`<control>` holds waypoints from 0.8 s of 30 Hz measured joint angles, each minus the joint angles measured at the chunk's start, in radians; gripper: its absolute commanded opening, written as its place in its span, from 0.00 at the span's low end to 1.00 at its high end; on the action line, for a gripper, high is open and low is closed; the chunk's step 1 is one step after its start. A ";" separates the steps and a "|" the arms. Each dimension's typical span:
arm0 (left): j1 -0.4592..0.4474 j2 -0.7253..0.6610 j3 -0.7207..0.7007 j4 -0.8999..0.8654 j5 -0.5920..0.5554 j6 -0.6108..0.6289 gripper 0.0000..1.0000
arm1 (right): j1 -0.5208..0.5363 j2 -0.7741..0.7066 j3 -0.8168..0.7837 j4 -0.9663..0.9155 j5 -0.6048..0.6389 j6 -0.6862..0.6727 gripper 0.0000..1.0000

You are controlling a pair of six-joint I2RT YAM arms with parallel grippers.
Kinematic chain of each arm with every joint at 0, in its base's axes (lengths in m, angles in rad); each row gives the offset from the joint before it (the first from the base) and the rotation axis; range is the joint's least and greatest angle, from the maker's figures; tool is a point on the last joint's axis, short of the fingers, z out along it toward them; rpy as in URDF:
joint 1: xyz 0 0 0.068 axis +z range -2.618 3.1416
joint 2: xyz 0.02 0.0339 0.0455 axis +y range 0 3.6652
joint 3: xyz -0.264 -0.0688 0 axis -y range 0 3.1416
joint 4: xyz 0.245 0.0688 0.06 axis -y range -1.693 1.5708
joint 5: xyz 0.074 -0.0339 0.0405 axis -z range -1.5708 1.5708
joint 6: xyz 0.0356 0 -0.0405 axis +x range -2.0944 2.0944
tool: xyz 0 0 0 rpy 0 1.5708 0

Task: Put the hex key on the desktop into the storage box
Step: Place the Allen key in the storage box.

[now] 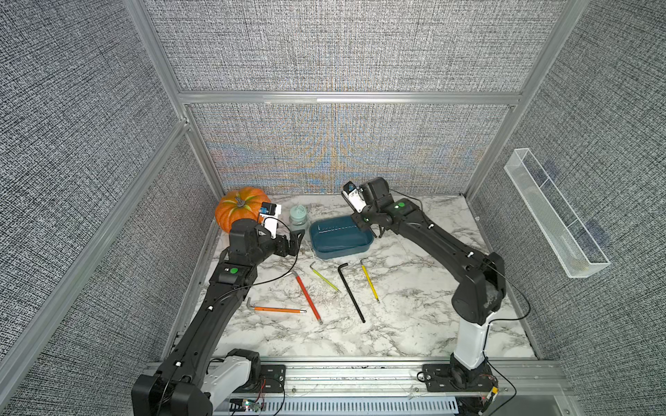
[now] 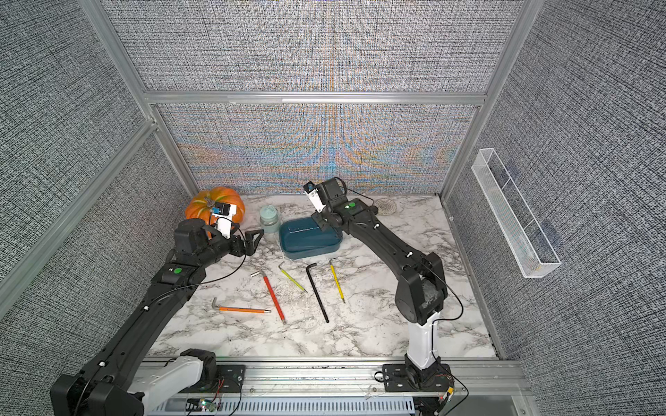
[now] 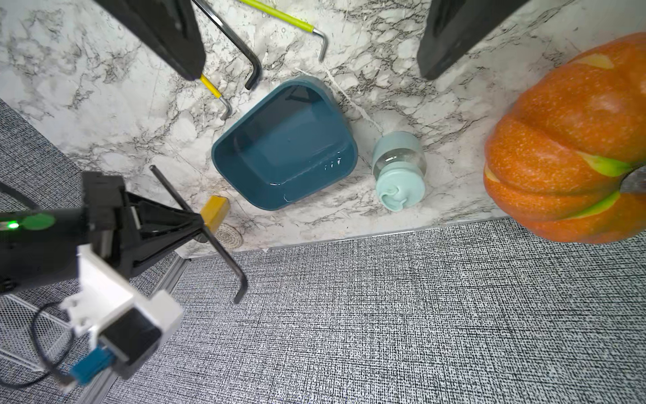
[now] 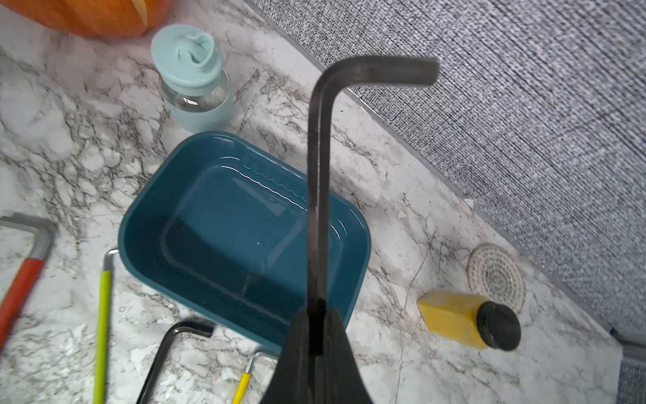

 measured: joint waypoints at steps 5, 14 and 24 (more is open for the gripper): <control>-0.001 -0.003 -0.011 -0.001 -0.021 0.004 1.00 | 0.023 0.046 0.011 0.031 -0.020 -0.117 0.00; -0.001 -0.008 -0.035 -0.001 -0.035 0.023 1.00 | 0.004 0.057 -0.055 0.127 -0.206 -0.335 0.00; -0.001 -0.018 -0.049 -0.001 -0.050 0.029 1.00 | -0.047 0.224 0.113 0.093 -0.275 -0.445 0.00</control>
